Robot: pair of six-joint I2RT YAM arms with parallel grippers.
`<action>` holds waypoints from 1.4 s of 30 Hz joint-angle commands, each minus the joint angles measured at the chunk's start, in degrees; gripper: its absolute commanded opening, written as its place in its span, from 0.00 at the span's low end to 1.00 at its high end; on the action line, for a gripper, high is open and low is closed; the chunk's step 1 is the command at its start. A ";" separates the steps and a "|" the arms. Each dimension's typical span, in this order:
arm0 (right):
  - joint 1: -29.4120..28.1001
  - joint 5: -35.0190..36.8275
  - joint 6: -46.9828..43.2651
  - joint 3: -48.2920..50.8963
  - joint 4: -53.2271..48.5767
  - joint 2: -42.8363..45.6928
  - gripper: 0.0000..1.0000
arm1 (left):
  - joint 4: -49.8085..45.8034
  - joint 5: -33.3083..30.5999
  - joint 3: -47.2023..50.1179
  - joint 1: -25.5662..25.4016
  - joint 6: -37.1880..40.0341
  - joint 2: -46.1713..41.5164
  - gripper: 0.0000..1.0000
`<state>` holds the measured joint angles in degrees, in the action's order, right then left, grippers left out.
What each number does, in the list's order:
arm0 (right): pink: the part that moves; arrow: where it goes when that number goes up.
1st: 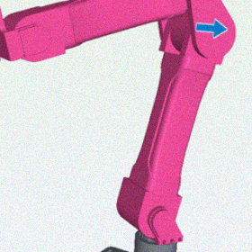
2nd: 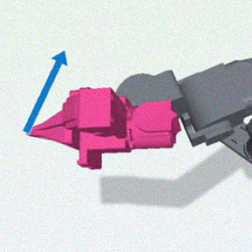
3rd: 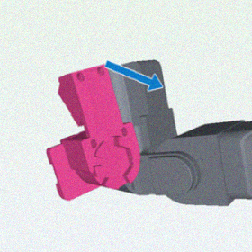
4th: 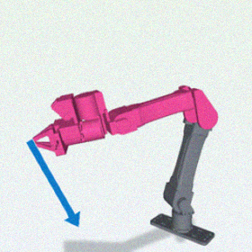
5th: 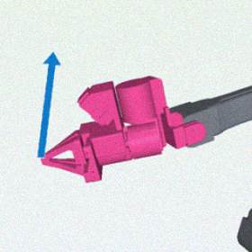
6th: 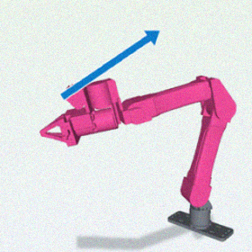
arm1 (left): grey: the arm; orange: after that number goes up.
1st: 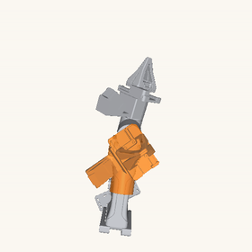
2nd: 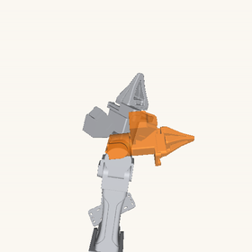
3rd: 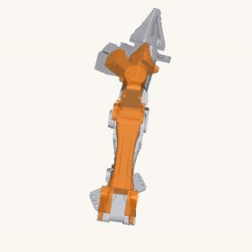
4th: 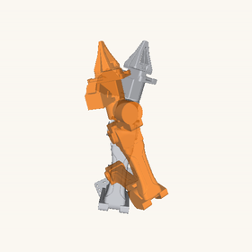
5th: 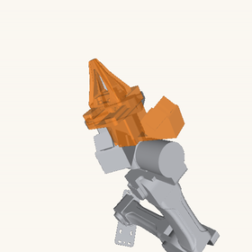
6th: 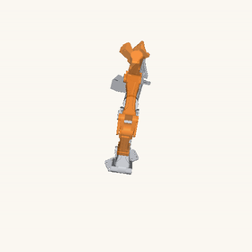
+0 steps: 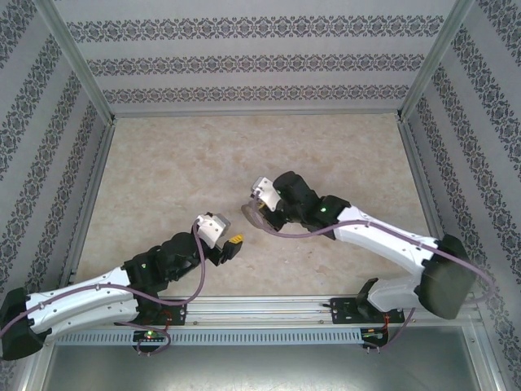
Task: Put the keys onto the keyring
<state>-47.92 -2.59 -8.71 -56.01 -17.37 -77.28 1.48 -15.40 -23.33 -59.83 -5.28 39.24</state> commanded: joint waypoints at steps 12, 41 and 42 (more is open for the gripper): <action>0.88 -5.23 2.22 -7.82 2.77 -5.31 0.00 | -2.70 -3.86 -0.58 2.53 -2.89 -3.76 0.73; 1.42 1.90 35.42 35.42 11.35 24.53 0.00 | 4.59 -1.04 1.60 2.88 -0.39 -4.35 0.74; 1.43 2.40 37.09 37.57 12.37 25.28 0.00 | 5.06 -0.91 1.89 2.94 -0.13 -4.46 0.74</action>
<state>-46.98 -1.08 21.37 -22.11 -9.15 -53.49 3.16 -16.56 -22.59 -57.63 -6.48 35.79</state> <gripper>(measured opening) 0.054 0.735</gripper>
